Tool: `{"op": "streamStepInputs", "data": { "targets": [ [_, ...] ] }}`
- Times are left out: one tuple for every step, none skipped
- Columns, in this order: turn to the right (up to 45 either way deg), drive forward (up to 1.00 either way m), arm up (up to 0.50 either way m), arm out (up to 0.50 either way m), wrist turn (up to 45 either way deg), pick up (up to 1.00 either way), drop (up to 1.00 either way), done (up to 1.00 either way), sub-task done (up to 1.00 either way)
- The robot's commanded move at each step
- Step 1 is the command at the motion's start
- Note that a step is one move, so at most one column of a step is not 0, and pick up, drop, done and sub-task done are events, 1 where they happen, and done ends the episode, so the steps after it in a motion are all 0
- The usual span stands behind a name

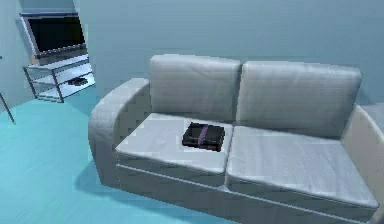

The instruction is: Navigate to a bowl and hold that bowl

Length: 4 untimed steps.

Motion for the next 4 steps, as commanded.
{"op": "streamStepInputs", "data": {
  "targets": [
    [0.0,0.10,0.00,0.00,0.0,0.00,0.00,0.00,0.00],
    [-21.0,0.00,0.00,0.00,0.0,0.00,0.00,0.00,0.00],
    [-3.0,0.00,0.00,0.00,0.0,0.00,0.00,0.00,0.00],
    [0.0,0.30,0.00,0.00,0.0,0.00,0.00,0.00,0.00]
  ]
}}
